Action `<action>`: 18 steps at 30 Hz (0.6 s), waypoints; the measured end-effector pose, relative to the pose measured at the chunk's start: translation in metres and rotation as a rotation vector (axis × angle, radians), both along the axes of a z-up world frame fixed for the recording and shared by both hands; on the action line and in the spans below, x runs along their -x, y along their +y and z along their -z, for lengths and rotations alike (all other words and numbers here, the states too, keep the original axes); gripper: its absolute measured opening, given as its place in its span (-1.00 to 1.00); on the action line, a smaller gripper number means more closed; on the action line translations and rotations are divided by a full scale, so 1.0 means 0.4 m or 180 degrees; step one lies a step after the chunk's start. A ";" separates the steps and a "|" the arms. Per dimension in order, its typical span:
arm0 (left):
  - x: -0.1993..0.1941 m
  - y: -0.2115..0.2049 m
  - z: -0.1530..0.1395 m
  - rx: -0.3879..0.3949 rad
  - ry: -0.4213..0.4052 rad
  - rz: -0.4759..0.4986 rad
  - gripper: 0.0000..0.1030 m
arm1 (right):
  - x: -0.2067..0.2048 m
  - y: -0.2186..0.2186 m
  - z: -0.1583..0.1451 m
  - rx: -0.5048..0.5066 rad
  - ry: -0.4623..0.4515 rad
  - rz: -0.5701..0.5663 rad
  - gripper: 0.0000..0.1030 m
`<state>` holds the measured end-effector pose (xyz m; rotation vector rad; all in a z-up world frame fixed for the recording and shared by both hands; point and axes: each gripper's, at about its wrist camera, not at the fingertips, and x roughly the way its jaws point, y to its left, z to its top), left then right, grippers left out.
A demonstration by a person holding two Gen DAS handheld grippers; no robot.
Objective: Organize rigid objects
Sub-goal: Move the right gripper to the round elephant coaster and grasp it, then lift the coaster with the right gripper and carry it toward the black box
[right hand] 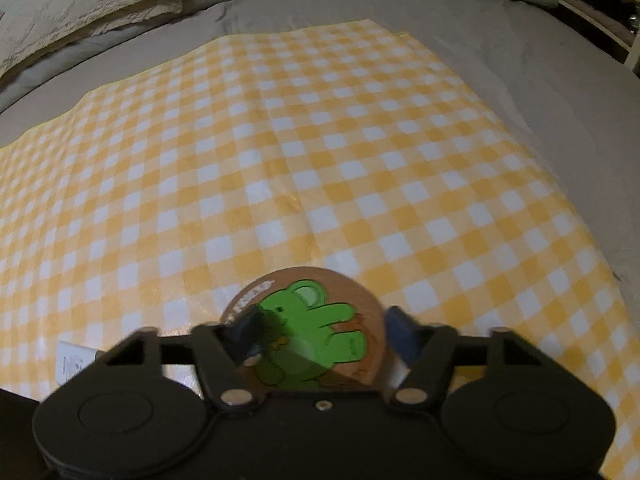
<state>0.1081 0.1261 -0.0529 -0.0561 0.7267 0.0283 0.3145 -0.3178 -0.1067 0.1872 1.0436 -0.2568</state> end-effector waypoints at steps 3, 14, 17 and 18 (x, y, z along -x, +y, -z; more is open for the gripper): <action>0.000 0.000 -0.001 0.0009 0.0001 -0.0003 -0.86 | 0.008 -0.005 -0.007 -0.0033 0.0008 0.0028 0.21; 0.001 -0.003 0.002 0.0002 -0.0008 -0.0014 -0.86 | 0.003 -0.001 0.010 -0.0101 0.0118 -0.0008 0.93; 0.001 -0.002 0.004 -0.0011 -0.0008 -0.0009 -0.86 | -0.008 0.015 0.009 -0.0048 0.0132 -0.0076 0.97; 0.001 -0.002 0.004 -0.0008 -0.0008 -0.0009 -0.86 | -0.011 0.024 0.010 -0.0011 0.0131 -0.0117 0.99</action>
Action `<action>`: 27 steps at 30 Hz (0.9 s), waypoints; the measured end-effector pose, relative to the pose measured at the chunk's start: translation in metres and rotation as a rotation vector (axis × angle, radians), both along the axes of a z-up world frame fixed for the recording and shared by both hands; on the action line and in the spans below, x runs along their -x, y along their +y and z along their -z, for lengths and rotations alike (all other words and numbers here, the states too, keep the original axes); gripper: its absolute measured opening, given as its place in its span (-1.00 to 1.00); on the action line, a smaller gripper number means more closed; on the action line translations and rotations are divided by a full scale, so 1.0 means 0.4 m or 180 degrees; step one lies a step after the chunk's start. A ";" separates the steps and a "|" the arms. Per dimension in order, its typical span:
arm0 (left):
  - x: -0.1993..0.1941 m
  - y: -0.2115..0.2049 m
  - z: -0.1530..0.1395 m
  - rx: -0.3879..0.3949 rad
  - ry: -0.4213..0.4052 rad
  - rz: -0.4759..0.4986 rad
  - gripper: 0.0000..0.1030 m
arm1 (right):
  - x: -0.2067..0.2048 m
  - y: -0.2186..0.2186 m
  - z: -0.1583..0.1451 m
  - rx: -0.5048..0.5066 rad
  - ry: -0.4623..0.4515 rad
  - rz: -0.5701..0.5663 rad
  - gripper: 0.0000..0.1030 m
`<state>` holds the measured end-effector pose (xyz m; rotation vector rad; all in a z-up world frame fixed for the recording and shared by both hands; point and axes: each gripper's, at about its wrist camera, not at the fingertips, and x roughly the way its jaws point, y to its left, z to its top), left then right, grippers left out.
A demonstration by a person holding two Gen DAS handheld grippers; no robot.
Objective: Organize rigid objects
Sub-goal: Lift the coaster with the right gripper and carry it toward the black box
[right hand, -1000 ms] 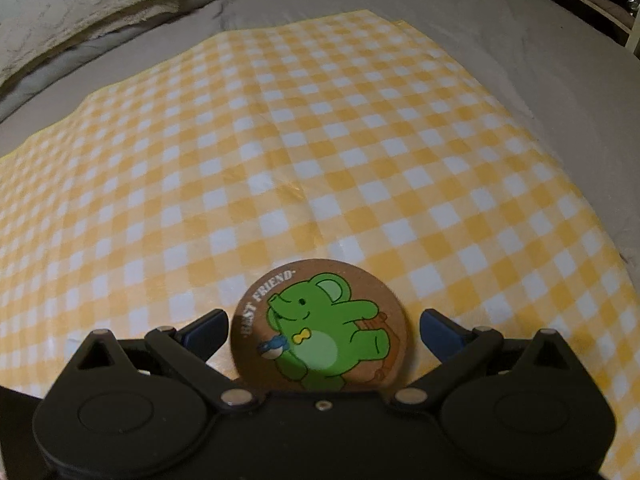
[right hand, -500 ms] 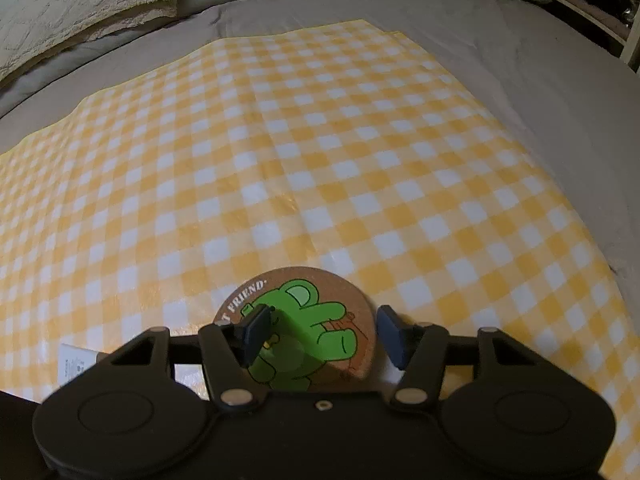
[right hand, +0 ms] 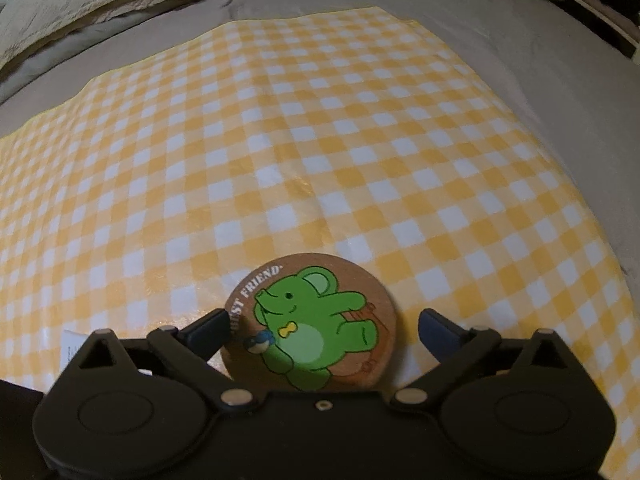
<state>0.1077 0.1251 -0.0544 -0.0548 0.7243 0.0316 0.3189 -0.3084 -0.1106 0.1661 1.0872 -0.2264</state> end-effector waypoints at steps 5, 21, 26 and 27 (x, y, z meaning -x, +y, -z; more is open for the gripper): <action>0.000 -0.001 0.000 0.0001 0.0001 0.0000 -0.86 | -0.015 0.031 0.004 0.0184 0.0028 -0.0149 1.00; 0.000 0.000 -0.001 0.0002 0.0001 -0.0001 -0.86 | 0.002 0.071 -0.032 0.0289 -0.0025 -0.0359 0.11; 0.003 -0.001 -0.001 0.0019 -0.0001 -0.0011 -0.86 | 0.018 0.070 -0.045 0.0218 0.0004 -0.0206 0.98; 0.005 -0.001 -0.001 0.0019 -0.0005 -0.0011 -0.86 | 0.019 0.065 -0.046 0.0225 0.0011 -0.0176 0.98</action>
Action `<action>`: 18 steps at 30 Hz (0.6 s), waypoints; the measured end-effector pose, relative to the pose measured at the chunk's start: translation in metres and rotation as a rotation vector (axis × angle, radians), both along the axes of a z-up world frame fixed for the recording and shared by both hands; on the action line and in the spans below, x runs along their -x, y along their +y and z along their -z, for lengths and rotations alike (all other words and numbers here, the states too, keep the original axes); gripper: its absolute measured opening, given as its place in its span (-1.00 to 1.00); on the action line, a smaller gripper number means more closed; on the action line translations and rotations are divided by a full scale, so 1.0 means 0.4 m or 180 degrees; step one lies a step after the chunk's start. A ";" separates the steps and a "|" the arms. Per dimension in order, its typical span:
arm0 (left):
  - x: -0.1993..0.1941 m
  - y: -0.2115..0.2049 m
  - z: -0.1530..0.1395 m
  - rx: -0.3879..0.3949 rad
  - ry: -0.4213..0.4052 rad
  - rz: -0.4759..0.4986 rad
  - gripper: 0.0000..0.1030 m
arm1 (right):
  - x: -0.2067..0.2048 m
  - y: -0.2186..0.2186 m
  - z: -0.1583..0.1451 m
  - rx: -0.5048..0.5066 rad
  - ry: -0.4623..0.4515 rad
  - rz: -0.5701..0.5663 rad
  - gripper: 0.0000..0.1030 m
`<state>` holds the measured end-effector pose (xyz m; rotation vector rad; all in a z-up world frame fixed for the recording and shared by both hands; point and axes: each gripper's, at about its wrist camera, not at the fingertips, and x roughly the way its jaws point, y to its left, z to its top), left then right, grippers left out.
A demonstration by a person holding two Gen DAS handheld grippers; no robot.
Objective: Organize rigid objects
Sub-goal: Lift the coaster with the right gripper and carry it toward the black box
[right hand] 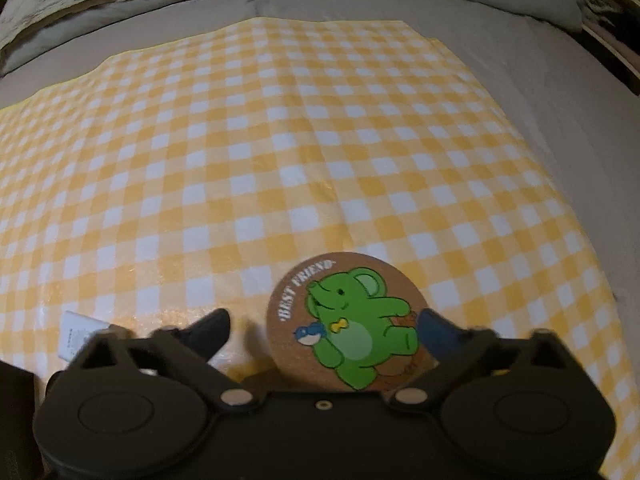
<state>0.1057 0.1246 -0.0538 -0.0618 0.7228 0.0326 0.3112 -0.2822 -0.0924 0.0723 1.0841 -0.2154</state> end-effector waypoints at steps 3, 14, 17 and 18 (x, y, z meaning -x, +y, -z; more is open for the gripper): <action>0.001 -0.001 0.000 0.0002 -0.0005 0.0002 -0.86 | 0.001 -0.026 0.010 0.0060 0.0042 0.0080 0.99; -0.003 0.003 0.001 0.0018 0.0011 0.0003 -0.86 | 0.002 -0.090 0.053 -0.0282 0.0209 0.0283 0.99; -0.004 0.002 0.001 0.0023 0.0014 0.0004 -0.86 | 0.010 -0.091 0.044 -0.0267 0.0129 0.0219 0.94; -0.004 0.002 0.002 0.0024 0.0014 0.0004 -0.86 | 0.010 -0.093 0.041 -0.0260 0.0111 0.0198 0.94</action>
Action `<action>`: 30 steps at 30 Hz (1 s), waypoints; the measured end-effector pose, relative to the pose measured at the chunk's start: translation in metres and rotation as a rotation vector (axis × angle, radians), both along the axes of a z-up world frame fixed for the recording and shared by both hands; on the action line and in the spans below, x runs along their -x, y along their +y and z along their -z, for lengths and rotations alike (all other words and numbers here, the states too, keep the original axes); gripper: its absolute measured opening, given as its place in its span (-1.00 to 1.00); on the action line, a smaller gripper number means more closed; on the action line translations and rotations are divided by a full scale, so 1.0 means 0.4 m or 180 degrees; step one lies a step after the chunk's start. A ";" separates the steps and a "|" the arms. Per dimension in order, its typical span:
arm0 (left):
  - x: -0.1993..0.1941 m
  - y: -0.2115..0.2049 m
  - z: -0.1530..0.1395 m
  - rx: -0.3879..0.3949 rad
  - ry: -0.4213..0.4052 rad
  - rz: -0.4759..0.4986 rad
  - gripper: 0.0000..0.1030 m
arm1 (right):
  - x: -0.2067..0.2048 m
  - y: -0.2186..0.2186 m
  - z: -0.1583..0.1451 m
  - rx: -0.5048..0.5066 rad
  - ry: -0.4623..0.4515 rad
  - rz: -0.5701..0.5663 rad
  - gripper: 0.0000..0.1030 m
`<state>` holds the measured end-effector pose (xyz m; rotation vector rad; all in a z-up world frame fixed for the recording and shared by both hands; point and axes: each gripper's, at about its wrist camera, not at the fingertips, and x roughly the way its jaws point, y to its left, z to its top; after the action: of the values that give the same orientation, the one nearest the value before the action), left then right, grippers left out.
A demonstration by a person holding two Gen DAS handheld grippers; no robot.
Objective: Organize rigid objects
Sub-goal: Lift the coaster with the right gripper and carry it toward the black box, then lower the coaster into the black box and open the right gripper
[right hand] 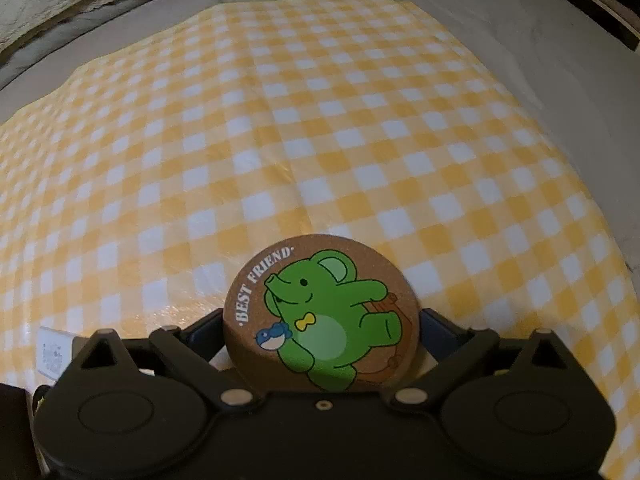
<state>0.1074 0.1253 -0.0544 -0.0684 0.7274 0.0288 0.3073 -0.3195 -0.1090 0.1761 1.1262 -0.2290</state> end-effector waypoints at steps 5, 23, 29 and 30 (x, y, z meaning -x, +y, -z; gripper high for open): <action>0.000 0.002 -0.001 0.0002 -0.0002 0.0001 -0.86 | 0.009 0.029 -0.031 0.0234 -0.0105 -0.0112 0.94; 0.013 0.012 -0.008 0.0083 -0.0028 0.0013 -0.87 | 0.129 0.415 -0.273 -0.0388 -0.0866 -0.1425 0.93; 0.018 0.014 -0.011 0.0095 -0.0034 0.0014 -0.87 | 0.189 0.596 -0.283 -0.0699 -0.0746 -0.1980 0.93; 0.018 0.013 -0.011 0.0097 -0.0034 0.0014 -0.87 | 0.198 0.625 -0.279 -0.0742 -0.0704 -0.2067 0.94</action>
<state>0.1001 0.1305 -0.0499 -0.0959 0.7174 0.0132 0.2282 -0.0695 0.0027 0.0331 0.9344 0.4904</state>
